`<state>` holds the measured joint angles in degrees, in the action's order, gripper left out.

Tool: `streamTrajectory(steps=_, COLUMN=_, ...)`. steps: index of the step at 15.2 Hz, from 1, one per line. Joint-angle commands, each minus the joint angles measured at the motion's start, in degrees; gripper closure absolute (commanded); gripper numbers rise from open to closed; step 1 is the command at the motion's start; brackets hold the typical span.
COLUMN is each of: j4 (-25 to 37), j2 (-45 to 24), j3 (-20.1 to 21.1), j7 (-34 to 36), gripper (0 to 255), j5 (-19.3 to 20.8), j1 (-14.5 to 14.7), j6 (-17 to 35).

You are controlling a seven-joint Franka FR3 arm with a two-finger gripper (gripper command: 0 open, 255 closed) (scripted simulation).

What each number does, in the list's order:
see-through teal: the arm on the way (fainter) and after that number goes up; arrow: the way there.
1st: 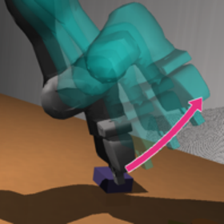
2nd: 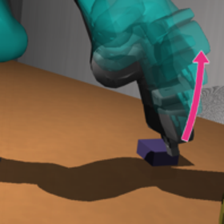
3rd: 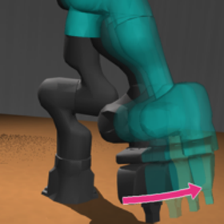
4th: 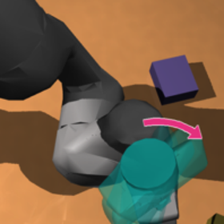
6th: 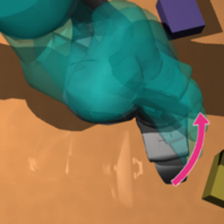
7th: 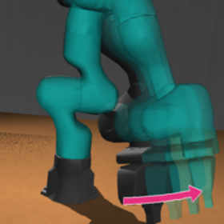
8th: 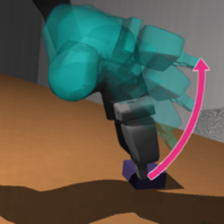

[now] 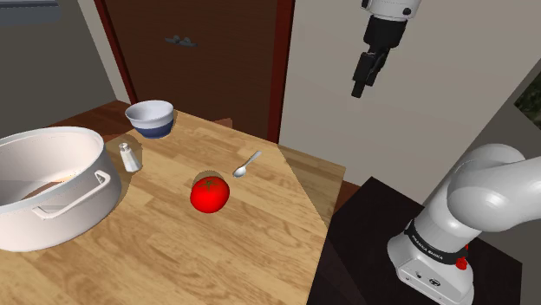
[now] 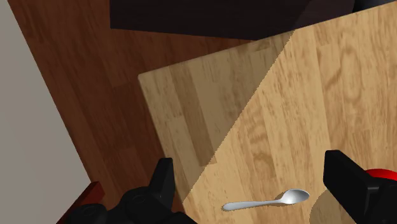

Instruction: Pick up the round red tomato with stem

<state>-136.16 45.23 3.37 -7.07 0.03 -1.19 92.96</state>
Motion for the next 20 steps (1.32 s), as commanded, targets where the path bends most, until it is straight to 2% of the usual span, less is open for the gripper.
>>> streamTrajectory(steps=1, j4=0.0, j2=0.0, j3=0.0, j7=0.0, gripper=0, j5=0.0, j1=0.0, j6=0.0)
streamTrajectory(steps=11, j4=4.7, j2=-17.8, j3=7.9, j7=4.7, gripper=0, j5=-2.6, j1=3.3, j6=10.5)
streamTrajectory(steps=20, j4=14.1, j2=-36.0, j3=14.4, j7=9.8, gripper=0, j5=-0.6, j1=5.6, j6=16.7)
